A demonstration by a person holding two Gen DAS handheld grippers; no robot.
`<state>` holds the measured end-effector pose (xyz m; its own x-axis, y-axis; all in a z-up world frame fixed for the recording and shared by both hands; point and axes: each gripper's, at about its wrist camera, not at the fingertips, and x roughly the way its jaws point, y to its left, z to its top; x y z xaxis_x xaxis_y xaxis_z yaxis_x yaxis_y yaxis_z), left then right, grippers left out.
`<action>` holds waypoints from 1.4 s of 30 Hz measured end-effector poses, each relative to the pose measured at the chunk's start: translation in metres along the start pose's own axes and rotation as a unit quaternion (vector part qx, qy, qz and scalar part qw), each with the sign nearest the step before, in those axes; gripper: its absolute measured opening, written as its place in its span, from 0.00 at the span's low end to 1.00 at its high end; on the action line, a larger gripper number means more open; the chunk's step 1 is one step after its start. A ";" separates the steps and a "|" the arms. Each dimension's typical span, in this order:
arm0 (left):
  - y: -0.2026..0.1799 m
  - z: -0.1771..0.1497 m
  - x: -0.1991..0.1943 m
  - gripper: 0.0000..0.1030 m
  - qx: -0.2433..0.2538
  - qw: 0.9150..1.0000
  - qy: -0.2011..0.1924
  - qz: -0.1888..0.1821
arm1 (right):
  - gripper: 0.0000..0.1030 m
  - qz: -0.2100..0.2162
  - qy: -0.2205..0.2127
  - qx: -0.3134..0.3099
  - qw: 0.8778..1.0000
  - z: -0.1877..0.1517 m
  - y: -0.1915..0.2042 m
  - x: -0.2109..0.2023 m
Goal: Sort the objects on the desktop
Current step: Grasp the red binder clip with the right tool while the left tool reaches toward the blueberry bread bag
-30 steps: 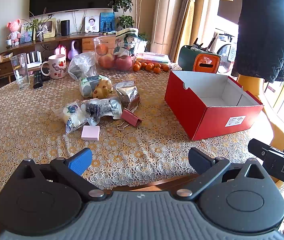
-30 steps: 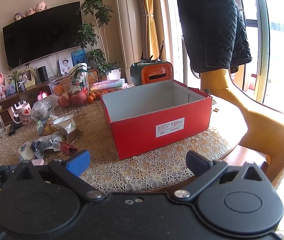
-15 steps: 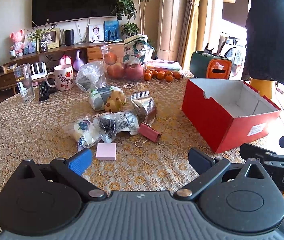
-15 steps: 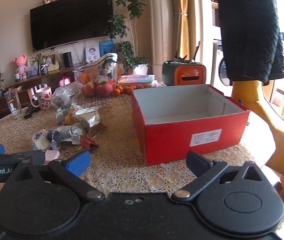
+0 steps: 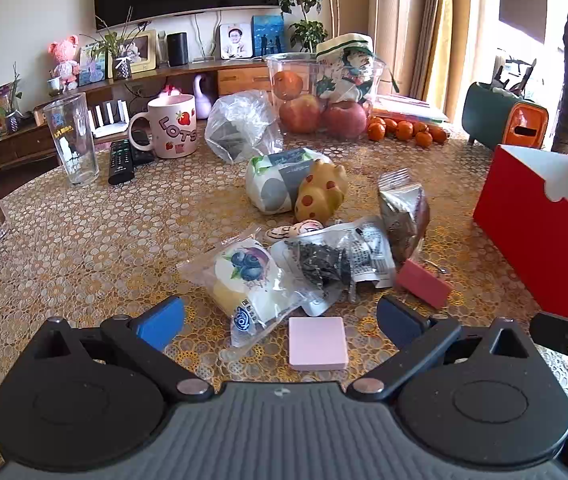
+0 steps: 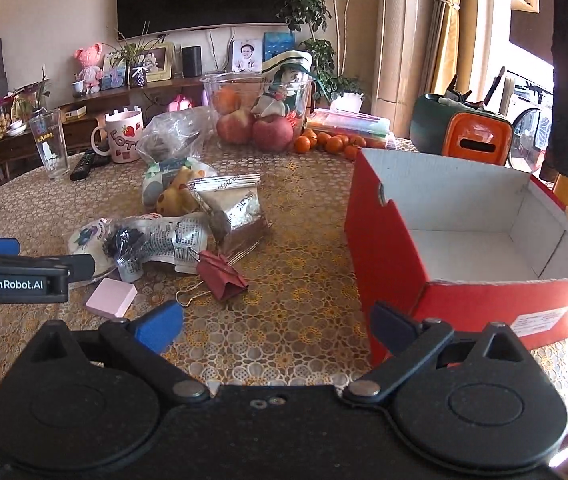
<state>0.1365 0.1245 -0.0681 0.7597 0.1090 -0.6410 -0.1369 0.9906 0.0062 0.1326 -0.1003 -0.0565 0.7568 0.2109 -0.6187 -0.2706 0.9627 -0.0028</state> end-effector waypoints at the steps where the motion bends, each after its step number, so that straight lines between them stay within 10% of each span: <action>1: 0.003 0.000 0.006 1.00 -0.001 1.000 0.002 0.003 | 0.97 0.000 0.003 -0.003 1.000 0.000 0.001 0.005; 28: 0.023 0.000 0.082 1.00 0.012 0.999 0.033 0.001 | 0.85 0.016 0.032 -0.067 0.997 0.013 0.034 0.110; 42: 0.027 0.000 0.076 0.84 -0.001 1.000 0.019 -0.019 | 0.49 0.035 0.039 -0.052 0.997 0.018 0.036 0.120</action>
<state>0.1911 0.1592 -0.1165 0.7394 0.0686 -0.6697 -0.1097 0.9938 -0.0193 0.2241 -0.0378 -0.1166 0.6859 0.2593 -0.6800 -0.3842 0.9225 -0.0358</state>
